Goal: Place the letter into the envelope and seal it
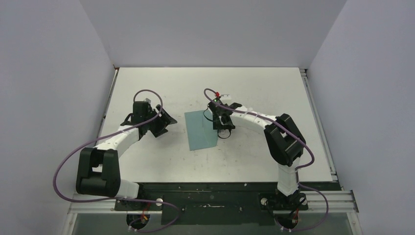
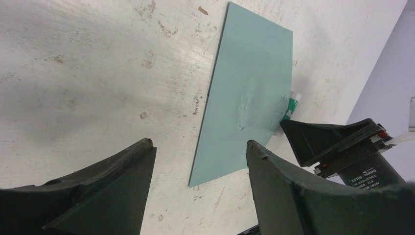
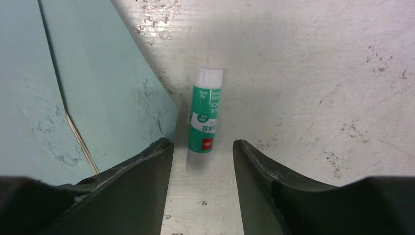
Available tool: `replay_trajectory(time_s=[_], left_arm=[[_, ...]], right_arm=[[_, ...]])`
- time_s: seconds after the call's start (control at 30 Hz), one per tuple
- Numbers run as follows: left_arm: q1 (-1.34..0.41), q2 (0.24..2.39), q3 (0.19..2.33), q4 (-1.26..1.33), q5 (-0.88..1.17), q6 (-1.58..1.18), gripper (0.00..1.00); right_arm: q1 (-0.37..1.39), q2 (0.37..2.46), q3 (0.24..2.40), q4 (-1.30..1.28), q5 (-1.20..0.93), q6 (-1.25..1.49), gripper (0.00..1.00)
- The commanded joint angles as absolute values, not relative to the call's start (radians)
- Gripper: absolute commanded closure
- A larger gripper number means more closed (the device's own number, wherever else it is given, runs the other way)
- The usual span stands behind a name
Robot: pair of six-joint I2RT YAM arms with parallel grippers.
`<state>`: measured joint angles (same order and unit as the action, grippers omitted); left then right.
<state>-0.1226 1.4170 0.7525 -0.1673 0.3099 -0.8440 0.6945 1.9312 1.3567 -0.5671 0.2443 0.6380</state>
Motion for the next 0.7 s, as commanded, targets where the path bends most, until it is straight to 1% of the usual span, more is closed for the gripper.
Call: replay_trajectory(time_s=[0.0, 0.4, 0.53, 0.6, 0.67], left_arm=[[-0.104, 1.372, 0.769, -0.164, 0.311, -0.816, 0.33], [-0.08, 1.348, 0.764, -0.165, 0.355, -0.807, 0.32], [-0.08, 1.344, 0.784, -0.189, 0.361, -0.798, 0.31], [-0.081, 1.342, 0.792, -0.185, 0.377, -0.796, 0.3], [-0.083, 1.345, 0.797, -0.166, 0.411, -0.802, 0.29]], right_arm=[[0.708, 1.927, 1.391, -0.616, 0.325, 0.64, 0.52], [0.698, 1.96, 1.324, -0.556, 0.224, 0.656, 0.57], [0.687, 1.966, 1.305, -0.543, 0.189, 0.661, 0.61], [0.683, 1.96, 1.293, -0.536, 0.184, 0.659, 0.66], [0.679, 1.948, 1.281, -0.53, 0.184, 0.656, 0.75]])
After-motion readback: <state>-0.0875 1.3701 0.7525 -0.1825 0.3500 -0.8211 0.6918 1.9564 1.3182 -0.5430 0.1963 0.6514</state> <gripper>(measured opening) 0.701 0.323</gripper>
